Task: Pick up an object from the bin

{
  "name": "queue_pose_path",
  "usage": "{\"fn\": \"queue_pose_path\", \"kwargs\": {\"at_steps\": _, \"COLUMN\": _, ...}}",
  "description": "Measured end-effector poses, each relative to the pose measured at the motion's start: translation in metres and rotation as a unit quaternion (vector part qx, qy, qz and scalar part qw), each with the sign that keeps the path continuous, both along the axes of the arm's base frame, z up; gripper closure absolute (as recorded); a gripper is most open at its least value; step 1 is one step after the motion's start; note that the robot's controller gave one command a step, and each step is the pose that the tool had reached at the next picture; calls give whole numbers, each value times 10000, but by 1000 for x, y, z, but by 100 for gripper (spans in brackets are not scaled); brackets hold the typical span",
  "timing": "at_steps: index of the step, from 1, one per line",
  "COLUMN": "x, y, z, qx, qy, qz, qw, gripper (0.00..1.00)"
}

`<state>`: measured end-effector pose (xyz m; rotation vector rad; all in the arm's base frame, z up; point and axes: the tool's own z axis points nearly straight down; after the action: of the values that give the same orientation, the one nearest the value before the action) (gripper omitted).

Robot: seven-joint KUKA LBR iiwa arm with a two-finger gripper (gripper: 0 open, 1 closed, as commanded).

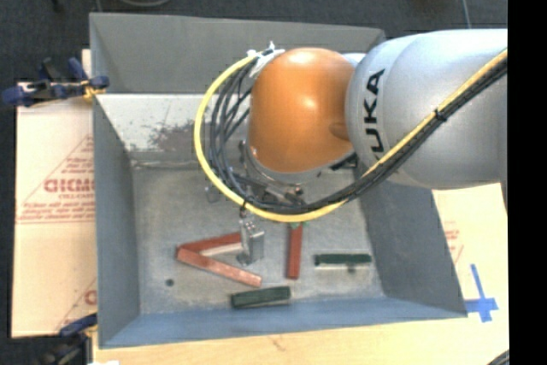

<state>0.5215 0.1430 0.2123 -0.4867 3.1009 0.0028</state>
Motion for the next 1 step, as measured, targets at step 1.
{"fn": "queue_pose_path", "kwargs": {"at_steps": 1, "x": -21, "y": -2, "z": -142, "qx": 7, "qy": -30, "qz": 1138, "qw": 9935, "gripper": 0}}
